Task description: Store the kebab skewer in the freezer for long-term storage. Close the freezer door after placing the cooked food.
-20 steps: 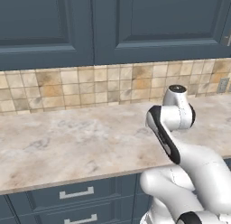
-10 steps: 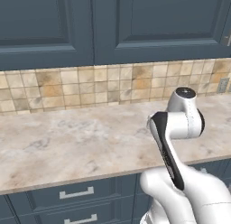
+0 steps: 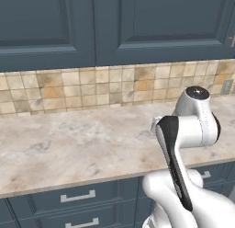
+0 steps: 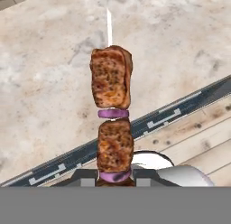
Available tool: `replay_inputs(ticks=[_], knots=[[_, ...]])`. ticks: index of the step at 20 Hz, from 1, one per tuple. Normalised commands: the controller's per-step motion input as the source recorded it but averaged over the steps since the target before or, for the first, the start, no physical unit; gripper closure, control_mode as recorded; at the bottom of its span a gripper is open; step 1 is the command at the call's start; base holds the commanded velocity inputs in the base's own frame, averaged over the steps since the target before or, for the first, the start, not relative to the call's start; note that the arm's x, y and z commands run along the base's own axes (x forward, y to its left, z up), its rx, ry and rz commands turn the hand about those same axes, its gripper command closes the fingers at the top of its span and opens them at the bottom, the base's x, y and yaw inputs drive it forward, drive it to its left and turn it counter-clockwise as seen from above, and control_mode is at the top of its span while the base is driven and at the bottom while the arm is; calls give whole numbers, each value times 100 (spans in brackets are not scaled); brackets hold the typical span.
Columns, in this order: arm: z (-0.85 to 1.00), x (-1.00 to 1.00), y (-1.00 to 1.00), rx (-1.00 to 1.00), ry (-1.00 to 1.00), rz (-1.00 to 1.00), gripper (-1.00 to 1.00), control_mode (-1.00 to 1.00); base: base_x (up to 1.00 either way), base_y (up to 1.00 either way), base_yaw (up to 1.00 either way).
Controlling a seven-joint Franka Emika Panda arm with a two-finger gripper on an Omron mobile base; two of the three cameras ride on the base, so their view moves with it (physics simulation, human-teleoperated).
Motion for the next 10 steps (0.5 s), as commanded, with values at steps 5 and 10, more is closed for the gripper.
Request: replay_inputs(ticks=[5,10], knots=[[29,-35,10,10,0,-12,100,-100,0,0,0],[26,-17,4,4,1,-17,100,-100,0,0,0]])
